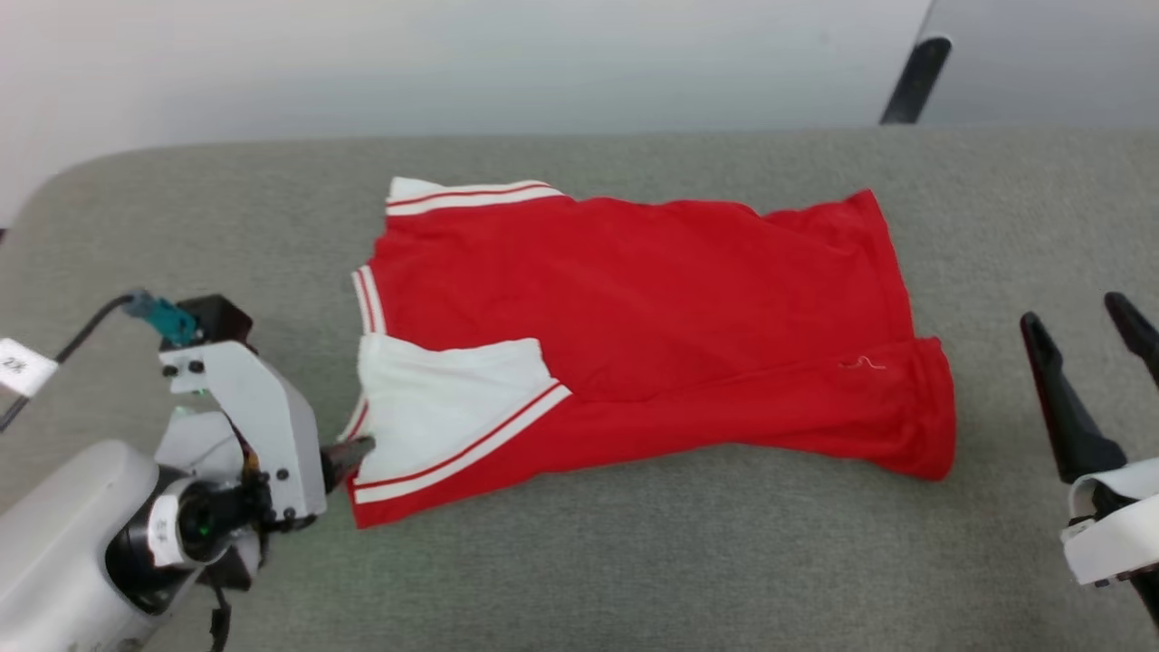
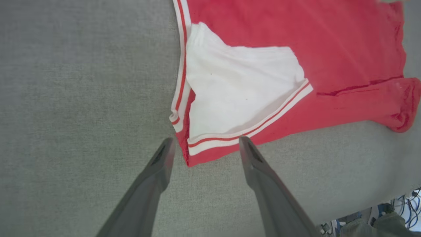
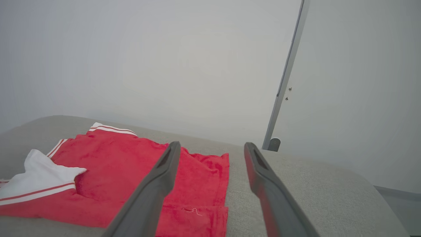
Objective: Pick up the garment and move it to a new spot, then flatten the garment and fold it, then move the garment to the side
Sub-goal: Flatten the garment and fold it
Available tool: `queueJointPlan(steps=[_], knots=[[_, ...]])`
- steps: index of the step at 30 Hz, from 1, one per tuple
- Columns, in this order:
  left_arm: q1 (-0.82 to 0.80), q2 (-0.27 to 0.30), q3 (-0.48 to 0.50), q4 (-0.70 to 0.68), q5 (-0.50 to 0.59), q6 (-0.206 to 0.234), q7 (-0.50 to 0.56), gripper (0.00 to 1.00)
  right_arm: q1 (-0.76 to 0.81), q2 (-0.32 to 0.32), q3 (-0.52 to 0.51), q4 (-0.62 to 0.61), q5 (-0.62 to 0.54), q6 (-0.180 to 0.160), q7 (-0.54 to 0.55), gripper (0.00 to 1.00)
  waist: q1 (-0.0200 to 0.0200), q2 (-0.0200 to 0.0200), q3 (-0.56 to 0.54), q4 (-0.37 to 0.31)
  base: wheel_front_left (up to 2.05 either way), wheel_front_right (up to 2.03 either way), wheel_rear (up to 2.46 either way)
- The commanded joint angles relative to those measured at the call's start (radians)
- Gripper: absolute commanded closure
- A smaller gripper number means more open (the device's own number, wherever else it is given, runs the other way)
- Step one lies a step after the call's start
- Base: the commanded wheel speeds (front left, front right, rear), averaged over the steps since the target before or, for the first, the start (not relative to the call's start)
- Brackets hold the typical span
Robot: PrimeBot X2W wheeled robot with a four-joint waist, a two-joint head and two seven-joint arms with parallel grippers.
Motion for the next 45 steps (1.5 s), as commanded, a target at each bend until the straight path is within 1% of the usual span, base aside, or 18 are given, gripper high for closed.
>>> queueJointPlan(steps=[1, 6, 10, 16, 19, 22, 23, 24, 25, 27, 29, 34, 36, 37, 39, 40, 42, 45], knots=[[-0.003, 0.006, -0.009, 0.017, 0.002, 0.005, 0.017, 0.00, -0.002, 0.009, -0.010, -0.005, 0.005, -0.001, 0.004, 0.00, 0.0000, 0.0000, 0.036, -0.036, 0.00, 0.00, 0.00], [-0.020, -0.007, -0.026, 0.103, -0.024, -0.004, 0.082, 0.00, -0.005, 0.020, -0.034, -0.010, 0.018, -0.001, 0.002, 0.00, 0.0000, 0.0000, 0.072, -0.067, 0.00, 0.00, 0.00], [-0.027, -0.018, -0.035, 0.169, -0.032, -0.021, 0.104, 0.00, -0.009, 0.025, -0.043, -0.012, 0.022, -0.001, -0.001, 0.00, 0.0000, 0.0000, 0.097, -0.086, 0.00, 0.00, 0.00], [-0.033, -0.043, -0.074, 0.295, -0.007, -0.051, 0.122, 0.00, -0.020, 0.030, -0.047, -0.019, 0.030, -0.001, 0.004, 0.00, 0.0000, 0.0000, 0.123, -0.098, 0.00, 0.00, 0.00], [-0.028, -0.070, -0.081, 0.353, -0.024, -0.060, 0.135, 0.00, -0.023, 0.032, -0.050, -0.022, 0.033, -0.001, 0.009, 0.00, 0.0000, 0.0000, 0.129, -0.100, 0.00, 0.00, 0.00], [-0.026, -0.085, -0.096, 0.374, -0.028, -0.064, 0.155, 0.00, -0.024, 0.036, -0.052, -0.025, 0.036, -0.001, 0.016, 0.00, 0.0000, 0.0000, 0.131, -0.100, 0.00, 0.00, 0.00], [-0.024, -0.093, -0.097, 0.380, -0.038, -0.068, 0.164, 0.19, -0.024, 0.036, -0.054, -0.026, 0.036, -0.001, 0.020, 0.00, 0.0000, 0.0000, 0.131, -0.098, 0.00, 0.00, 0.00], [-0.024, -0.102, -0.099, 0.382, -0.040, -0.072, 0.172, 0.55, -0.024, 0.036, -0.055, -0.028, 0.038, -0.001, 0.024, 0.00, 0.0000, 0.0000, 0.132, -0.096, 0.00, 0.00, 0.00], [-0.026, -0.107, -0.104, 0.382, -0.038, -0.082, 0.178, 1.00, -0.023, 0.039, -0.056, -0.029, 0.043, -0.001, 0.029, 0.00, 0.0000, 0.0000, 0.132, -0.094, 0.00, 0.00, 0.00], [-0.035, -0.110, -0.105, 0.387, -0.035, -0.087, 0.177, 1.00, -0.021, 0.038, -0.056, -0.028, 0.047, -0.001, 0.045, 0.00, 0.0000, 0.0000, 0.131, -0.090, 0.00, 0.00, 0.00], [-0.058, -0.106, -0.096, 0.388, -0.020, -0.098, 0.154, 1.00, -0.017, 0.038, -0.057, -0.025, 0.056, -0.001, 0.063, 0.00, 0.0000, 0.0000, 0.131, -0.084, 0.00, 0.00, 0.00], [-0.097, -0.107, -0.080, 0.401, 0.000, -0.131, 0.114, 1.00, -0.014, 0.027, -0.043, -0.013, 0.081, -0.001, 0.140, 0.00, 0.0000, 0.0000, 0.121, -0.071, 0.00, 0.00, 0.00], [-0.101, -0.115, -0.084, 0.408, 0.007, -0.140, 0.106, 1.00, -0.006, 0.024, -0.042, 0.004, 0.095, -0.001, 0.204, 0.00, 0.0000, 0.0000, 0.114, -0.065, 0.00, 0.00, 0.00], [-0.102, -0.117, -0.083, 0.411, 0.008, -0.145, 0.099, 1.00, -0.006, 0.012, -0.030, 0.005, 0.100, -0.001, 0.234, 0.00, 0.0000, 0.0000, 0.111, -0.063, 0.00, 0.00, 0.00], [-0.102, -0.125, -0.082, 0.419, 0.009, -0.159, 0.089, 1.00, -0.012, 0.020, -0.032, 0.028, 0.130, -0.001, 0.313, 0.00, 0.0000, 0.0000, 0.106, -0.059, 0.00, 0.00, 0.00], [-0.103, -0.129, -0.085, 0.422, 0.012, -0.161, 0.088, 1.00, -0.025, 0.008, -0.023, 0.027, 0.142, -0.001, 0.346, 0.00, 0.0000, 0.0000, 0.104, -0.056, 0.00, 0.00, 0.00], [-0.107, -0.137, -0.090, 0.428, 0.014, -0.172, 0.089, 1.00, -0.045, 0.005, -0.029, 0.050, 0.164, -0.001, 0.422, 0.00, 0.0000, 0.0000, 0.103, -0.050, 0.00, 0.00, 0.00], [-0.120, -0.151, -0.095, 0.432, 0.022, -0.181, 0.087, 1.00, -0.077, -0.009, -0.031, 0.087, 0.174, -0.001, 0.531, 0.00, 0.0000, 0.0000, 0.109, -0.035, 0.00, 0.00, 0.00]])
